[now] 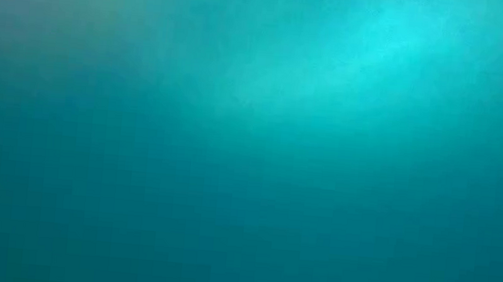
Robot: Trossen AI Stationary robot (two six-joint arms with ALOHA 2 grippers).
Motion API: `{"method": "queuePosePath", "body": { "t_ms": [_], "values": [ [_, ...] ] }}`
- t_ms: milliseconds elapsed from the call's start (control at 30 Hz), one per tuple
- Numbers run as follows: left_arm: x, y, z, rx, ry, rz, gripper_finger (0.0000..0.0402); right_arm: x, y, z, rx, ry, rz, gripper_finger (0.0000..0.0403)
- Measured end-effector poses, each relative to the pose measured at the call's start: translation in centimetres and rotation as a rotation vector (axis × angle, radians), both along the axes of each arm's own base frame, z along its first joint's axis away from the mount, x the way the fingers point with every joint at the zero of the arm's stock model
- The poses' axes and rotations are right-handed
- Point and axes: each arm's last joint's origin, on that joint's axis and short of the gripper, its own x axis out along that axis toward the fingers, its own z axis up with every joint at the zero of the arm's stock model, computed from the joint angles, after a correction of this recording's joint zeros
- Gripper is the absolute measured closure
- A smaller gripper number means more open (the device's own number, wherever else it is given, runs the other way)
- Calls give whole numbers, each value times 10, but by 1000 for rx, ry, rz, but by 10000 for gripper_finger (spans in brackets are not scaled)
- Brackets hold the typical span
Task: Pick & Place USB Port
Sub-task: Put the white HDMI cable into the red bin
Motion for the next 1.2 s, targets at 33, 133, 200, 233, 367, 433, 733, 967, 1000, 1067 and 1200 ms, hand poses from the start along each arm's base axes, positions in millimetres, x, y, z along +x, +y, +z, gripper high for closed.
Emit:
{"method": "queuePosePath", "body": {
  "t_ms": [33, 133, 200, 233, 367, 433, 733, 967, 1000, 1067, 1200],
  "values": [
    [0, -1, 0, -9, 1, -6, 127, 0, -1, 0, -3, 2, -2, 363],
    [0, -4, 1, -36, 2, -38, 175, 1, -3, 0, -8, 1, -3, 363],
    [0, -5, 1, -50, 3, -59, 235, 1, -5, 0, -9, 4, -7, 361],
    [0, -6, 1, -52, 4, -67, 271, 1, -5, 0, -9, 6, -10, 354],
    [-1, -6, -1, -67, 29, -54, 340, 2, -9, 1, -7, -10, -19, 316],
    [-1, -5, -3, -73, 53, -31, 340, 2, -9, 4, -15, -31, -10, 301],
    [-50, 37, 3, 117, 324, 301, 340, -5, -2, 53, 92, -374, 149, 276],
    [-137, 77, 29, 366, 597, 791, 340, -22, 2, 72, 56, -452, 138, 274],
    [-147, 82, 32, 367, 591, 848, 340, -23, 3, 72, 45, -452, 134, 274],
    [-169, 89, 34, 351, 584, 944, 340, -24, 5, 72, 35, -453, 135, 274],
    [-206, 95, 27, 297, 550, 1135, 340, -24, 8, 71, 27, -450, 130, 273]
  ]
}}
